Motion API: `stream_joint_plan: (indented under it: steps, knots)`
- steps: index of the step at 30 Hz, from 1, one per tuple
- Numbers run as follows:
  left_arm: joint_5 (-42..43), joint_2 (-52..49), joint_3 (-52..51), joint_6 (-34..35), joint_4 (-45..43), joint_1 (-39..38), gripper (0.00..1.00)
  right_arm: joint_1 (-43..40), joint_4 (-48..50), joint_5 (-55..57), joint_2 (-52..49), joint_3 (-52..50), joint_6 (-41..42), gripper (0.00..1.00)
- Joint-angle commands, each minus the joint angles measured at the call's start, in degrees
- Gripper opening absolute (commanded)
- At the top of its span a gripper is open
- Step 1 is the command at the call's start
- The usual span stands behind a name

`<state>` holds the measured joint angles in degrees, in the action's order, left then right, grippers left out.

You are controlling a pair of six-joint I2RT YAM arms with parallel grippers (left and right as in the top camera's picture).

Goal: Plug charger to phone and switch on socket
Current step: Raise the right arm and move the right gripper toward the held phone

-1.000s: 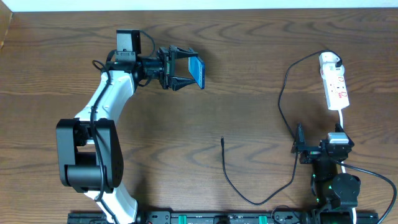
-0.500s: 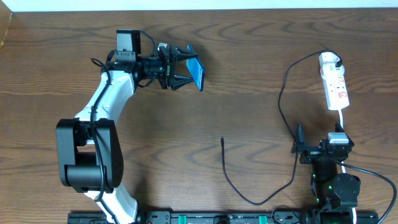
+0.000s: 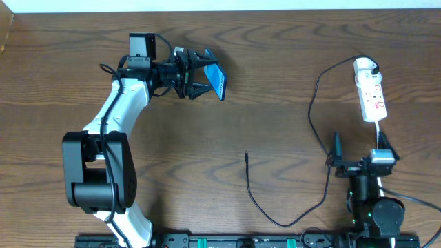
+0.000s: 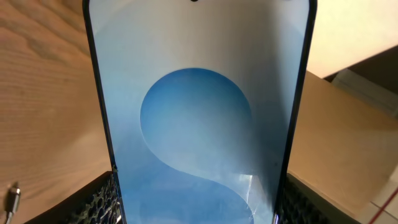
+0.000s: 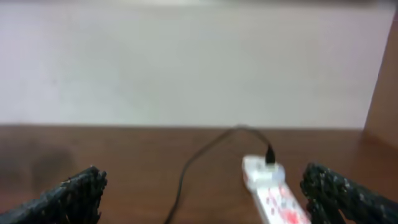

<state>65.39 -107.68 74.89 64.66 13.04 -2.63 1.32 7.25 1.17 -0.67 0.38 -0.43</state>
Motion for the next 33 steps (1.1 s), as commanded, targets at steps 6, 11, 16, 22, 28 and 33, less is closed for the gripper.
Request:
stream_joint_plan:
  steps: [6, 11, 16, 22, 28, 33]
  knots:
    - [-6.60, 2.05, 0.44, -1.03, -0.42, 0.04, 0.07, 0.13, 0.22, 0.17, -4.22, 3.37, 0.61, 0.99]
    - [-9.57, 2.05, 0.44, -1.01, -2.23, 0.04, 0.08, -1.18, -0.13, -0.26, -20.90, 12.94, 0.57, 0.99]
    - [-9.62, 2.05, 0.44, -1.01, -4.15, 0.04, 0.08, -1.73, -0.20, -7.37, -39.93, 25.88, 0.33, 0.99]
    - [-11.80, 2.05, 0.44, -0.96, -4.61, 0.04, 0.08, -1.70, -2.84, -22.53, -61.86, 44.54, 7.91, 0.99]
    - [-12.57, 2.05, 0.44, -0.33, -4.63, -0.07, 0.07, -1.70, -1.03, -37.18, -76.94, 57.29, 16.52, 0.99]
    - [-15.39, 2.05, 0.44, 1.27, -4.63, -0.07, 0.07, -1.27, 14.27, -42.71, -82.88, 58.10, 30.01, 0.99]
